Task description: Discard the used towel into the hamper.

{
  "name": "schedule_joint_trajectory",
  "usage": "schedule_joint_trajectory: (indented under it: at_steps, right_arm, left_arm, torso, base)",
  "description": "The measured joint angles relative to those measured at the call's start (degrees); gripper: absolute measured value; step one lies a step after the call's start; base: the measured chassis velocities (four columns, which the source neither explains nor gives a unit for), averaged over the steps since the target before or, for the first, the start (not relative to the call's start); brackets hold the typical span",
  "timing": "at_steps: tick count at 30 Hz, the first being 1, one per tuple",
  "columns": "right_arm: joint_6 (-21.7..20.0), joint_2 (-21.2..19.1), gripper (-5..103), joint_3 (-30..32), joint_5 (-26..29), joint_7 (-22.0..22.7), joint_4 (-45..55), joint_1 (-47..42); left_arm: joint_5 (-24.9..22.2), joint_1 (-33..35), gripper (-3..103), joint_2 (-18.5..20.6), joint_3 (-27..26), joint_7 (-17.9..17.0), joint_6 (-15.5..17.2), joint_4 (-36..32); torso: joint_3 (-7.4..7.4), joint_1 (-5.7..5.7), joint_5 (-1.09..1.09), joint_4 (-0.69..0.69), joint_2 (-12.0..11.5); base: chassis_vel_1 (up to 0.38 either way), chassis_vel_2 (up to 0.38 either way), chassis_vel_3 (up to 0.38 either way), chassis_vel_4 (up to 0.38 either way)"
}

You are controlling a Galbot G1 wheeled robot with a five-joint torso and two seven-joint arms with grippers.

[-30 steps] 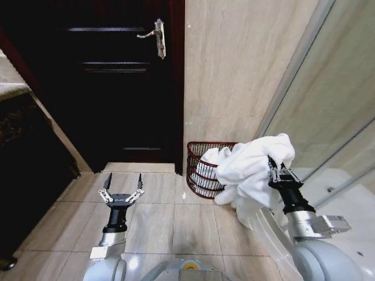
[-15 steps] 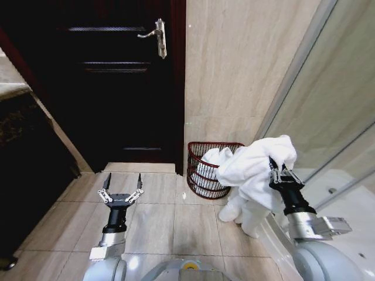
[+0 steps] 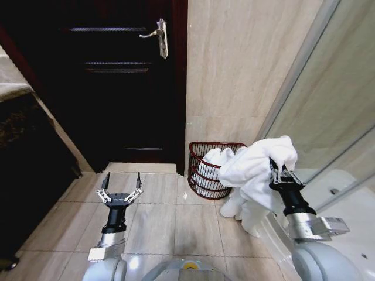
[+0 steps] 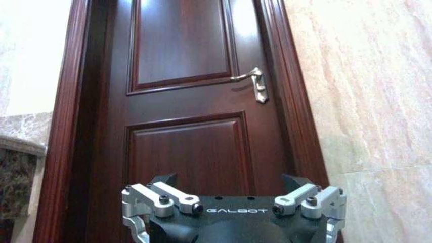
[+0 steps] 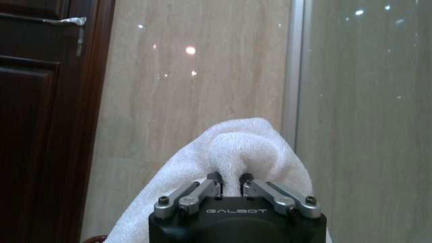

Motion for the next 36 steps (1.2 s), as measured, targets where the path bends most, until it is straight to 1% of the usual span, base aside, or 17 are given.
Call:
schedule_joint_trajectory:
  at_steps: [15,19,26,31,33,36]
  right_arm:
    - [0.3,0.5,13,-0.6,-1.1,-0.5,0.0,-0.1]
    - [0.5,0.6,13,-0.6,-1.3,-0.6,0.0,0.0]
    - [1.0,0.7,13,-0.8,-1.3,-0.5,-0.2,-0.1]
    - [1.4,0.5,13,-0.8,0.0,0.7,-0.3,0.4]
    - [1.2,0.3,13,-0.6,1.0,1.8,-0.3,0.6]
    - [0.9,0.3,13,-0.4,1.6,2.3,-0.2,0.7]
  left_arm:
    - [-0.4,-0.1,100,0.0,-0.1,0.2,-0.3,0.3]
    - [-1.0,-0.3,100,0.0,-0.2,0.3,-0.4,0.4]
    - [-0.7,-0.3,100,0.0,-0.2,0.5,-0.2,0.4]
    - [-0.5,-0.2,100,0.0,-0.1,0.0,-0.4,0.5]
    - [-0.5,0.1,100,0.0,-0.1,-0.1,-0.5,0.2]
    - [-0.3,0.6,100,0.0,-0.2,0.0,-0.1,-0.6]
  torso:
    - [0.00,0.00,0.03,0.00,0.0]
    - [0.00,0.00,0.02,0.00,0.0]
    - [0.00,0.00,0.00,0.00,0.0]
    - [0.00,0.00,0.01,0.00,0.0]
    - [0.00,0.00,0.03,0.00,0.0]
    - [0.00,0.00,0.03,0.00,0.0]
  base:
    - [0.096,0.081,-0.090,-0.091]
    - [0.084,0.074,-0.071,-0.076]
    - [0.091,0.096,-0.093,-0.092]
    - [0.025,0.019,-0.048,-0.036]
    - [0.000,0.000,0.000,0.000]
    - [0.000,0.000,0.000,0.000]
